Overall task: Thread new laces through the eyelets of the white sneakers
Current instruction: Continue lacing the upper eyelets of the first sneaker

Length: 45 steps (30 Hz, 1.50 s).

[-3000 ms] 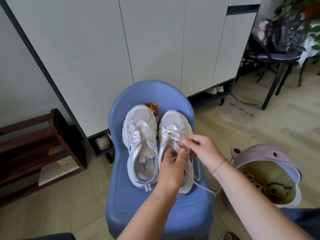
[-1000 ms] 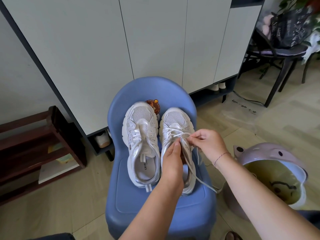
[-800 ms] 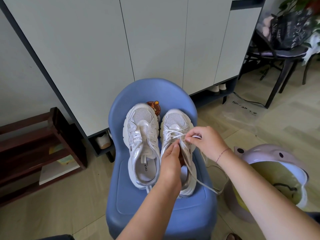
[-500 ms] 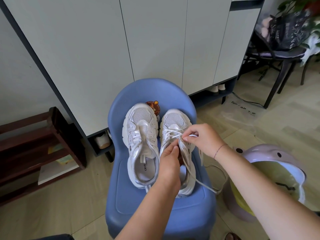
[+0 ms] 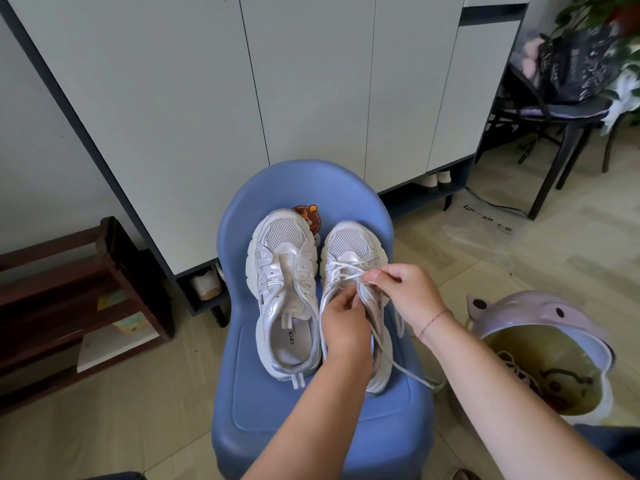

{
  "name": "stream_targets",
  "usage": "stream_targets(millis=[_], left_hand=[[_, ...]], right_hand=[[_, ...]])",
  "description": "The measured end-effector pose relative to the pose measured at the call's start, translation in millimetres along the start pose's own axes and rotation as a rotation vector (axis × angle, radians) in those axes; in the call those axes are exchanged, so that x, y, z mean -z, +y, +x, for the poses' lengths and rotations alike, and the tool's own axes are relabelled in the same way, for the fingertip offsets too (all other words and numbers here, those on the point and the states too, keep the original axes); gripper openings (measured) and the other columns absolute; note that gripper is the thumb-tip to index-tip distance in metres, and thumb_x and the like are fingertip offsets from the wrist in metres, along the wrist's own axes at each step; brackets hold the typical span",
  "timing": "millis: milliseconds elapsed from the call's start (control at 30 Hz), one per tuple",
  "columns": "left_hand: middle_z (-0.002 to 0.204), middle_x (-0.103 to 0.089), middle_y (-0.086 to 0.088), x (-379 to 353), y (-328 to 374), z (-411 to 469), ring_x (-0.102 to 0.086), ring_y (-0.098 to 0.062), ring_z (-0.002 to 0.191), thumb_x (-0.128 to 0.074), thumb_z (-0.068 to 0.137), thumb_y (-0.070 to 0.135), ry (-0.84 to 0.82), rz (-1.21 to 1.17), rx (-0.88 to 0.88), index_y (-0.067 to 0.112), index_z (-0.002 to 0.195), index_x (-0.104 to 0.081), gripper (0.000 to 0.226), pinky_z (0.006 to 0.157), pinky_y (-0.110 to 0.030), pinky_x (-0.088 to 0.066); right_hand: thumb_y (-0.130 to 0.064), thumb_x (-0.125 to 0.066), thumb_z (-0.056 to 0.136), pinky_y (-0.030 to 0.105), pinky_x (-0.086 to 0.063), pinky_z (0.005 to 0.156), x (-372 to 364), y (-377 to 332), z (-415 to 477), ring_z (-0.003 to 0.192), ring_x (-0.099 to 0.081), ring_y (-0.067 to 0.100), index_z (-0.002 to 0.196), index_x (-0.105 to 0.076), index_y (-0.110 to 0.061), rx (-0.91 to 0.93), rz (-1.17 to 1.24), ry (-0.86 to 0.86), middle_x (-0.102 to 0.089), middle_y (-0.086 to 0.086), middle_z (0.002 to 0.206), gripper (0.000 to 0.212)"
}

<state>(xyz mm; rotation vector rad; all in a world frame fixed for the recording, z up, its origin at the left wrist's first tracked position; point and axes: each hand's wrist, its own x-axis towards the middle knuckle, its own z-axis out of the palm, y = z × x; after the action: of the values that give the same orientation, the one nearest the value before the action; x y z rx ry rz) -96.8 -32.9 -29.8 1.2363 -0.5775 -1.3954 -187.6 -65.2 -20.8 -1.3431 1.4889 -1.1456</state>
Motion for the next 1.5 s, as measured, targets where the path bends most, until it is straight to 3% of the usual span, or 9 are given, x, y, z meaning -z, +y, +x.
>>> stream_targets(millis=[133, 333, 567, 733, 867, 1100, 1333, 1400, 1500], left_hand=[[0.078, -0.069, -0.006, 0, 0, 3, -0.058, -0.011, 0.063, -0.059, 0.092, 0.003, 0.047, 0.072, -0.017, 0.009, 0.093, -0.07, 0.013, 0.062, -0.02, -0.048], [0.073, -0.068, -0.003, -2, -1, -1, -0.059, -0.013, 0.063, -0.058, 0.093, 0.006, 0.131, 0.058, -0.006, 0.012, 0.084, -0.066, 0.013, 0.056, -0.017, -0.048], [0.085, -0.069, -0.012, 0, 6, -7, -0.062, -0.013, 0.064, -0.052, 0.093, -0.003, 0.093, -0.079, 0.084, 0.003, 0.102, -0.065, 0.016, 0.057, -0.017, -0.052], [0.078, -0.067, -0.01, 3, 6, -7, -0.061, -0.016, 0.064, -0.056, 0.095, 0.008, 0.06, -0.105, 0.156, 0.006, 0.09, -0.065, 0.01, 0.063, -0.025, -0.052], [0.08, -0.061, -0.012, 15, 9, -20, -0.056, -0.021, 0.074, -0.056, 0.095, 0.01, 0.02, -0.024, 0.169, 0.009, 0.082, -0.063, 0.015, 0.073, -0.026, -0.049], [0.071, -0.071, -0.005, 63, 43, -45, -0.065, -0.009, 0.064, -0.053, 0.095, 0.006, -0.02, 0.034, 0.105, 0.001, 0.091, -0.066, 0.015, 0.064, -0.016, -0.054], [0.061, -0.066, -0.002, 141, 106, -16, -0.061, -0.002, 0.05, -0.044, 0.099, 0.005, 0.186, -0.28, 0.009, 0.005, 0.083, -0.059, 0.022, 0.052, -0.013, -0.052], [0.077, -0.065, -0.006, 151, 111, -15, -0.061, -0.005, 0.057, -0.051, 0.097, 0.009, 0.266, -0.102, -0.145, 0.009, 0.088, -0.062, 0.014, 0.055, -0.017, -0.051], [0.101, -0.062, 0.001, 139, 101, -24, -0.057, -0.011, 0.082, -0.064, 0.089, 0.014, 0.407, 0.597, -0.516, 0.023, 0.106, -0.062, 0.019, 0.073, -0.023, -0.043]], right_hand=[[-0.015, -0.05, 0.095, 0.02, -0.05, 0.078, 4, -3, -10, 0.086, -0.066, 0.011, 0.09, -0.075, -0.016, -0.048, 0.104, -0.05, -0.074, 0.002, 0.091, 0.026], [-0.022, -0.062, 0.089, 0.015, -0.046, 0.084, 4, 2, -23, 0.101, -0.063, 0.008, 0.101, -0.071, -0.021, -0.062, 0.218, -0.094, -0.07, -0.006, 0.104, 0.015], [-0.016, -0.082, 0.07, 0.026, -0.051, 0.087, -7, 12, -27, 0.096, -0.063, 0.01, 0.098, -0.067, -0.028, -0.02, 0.19, -0.023, -0.069, -0.008, 0.103, 0.034], [-0.014, -0.067, 0.083, 0.02, -0.048, 0.089, -4, 16, -30, 0.1, -0.061, 0.0, 0.101, -0.068, -0.031, 0.039, 0.118, 0.058, -0.068, -0.016, 0.105, 0.024], [-0.013, -0.061, 0.087, 0.007, -0.046, 0.074, -4, 20, -31, 0.084, -0.063, -0.003, 0.101, -0.07, -0.027, 0.045, 0.085, 0.134, -0.069, -0.018, 0.092, 0.021], [-0.021, -0.065, 0.085, 0.022, -0.046, 0.092, -11, 23, -30, 0.101, -0.06, 0.003, 0.099, -0.07, -0.033, 0.088, 0.048, 0.137, -0.066, -0.005, 0.109, 0.019], [-0.029, -0.071, 0.08, 0.008, -0.038, 0.071, -11, 22, -35, 0.093, -0.052, -0.002, 0.102, -0.065, -0.025, 0.032, 0.004, 0.19, -0.058, -0.003, 0.11, 0.023], [-0.028, -0.075, 0.078, 0.012, -0.039, 0.071, -15, 22, -35, 0.092, -0.052, 0.004, 0.102, -0.061, -0.021, 0.002, 0.027, 0.208, -0.058, -0.001, 0.108, 0.029], [-0.027, -0.078, 0.074, 0.02, -0.042, 0.076, -22, 25, -34, 0.095, -0.056, 0.013, 0.097, -0.061, -0.022, -0.027, 0.054, 0.206, -0.06, 0.002, 0.107, 0.029]])
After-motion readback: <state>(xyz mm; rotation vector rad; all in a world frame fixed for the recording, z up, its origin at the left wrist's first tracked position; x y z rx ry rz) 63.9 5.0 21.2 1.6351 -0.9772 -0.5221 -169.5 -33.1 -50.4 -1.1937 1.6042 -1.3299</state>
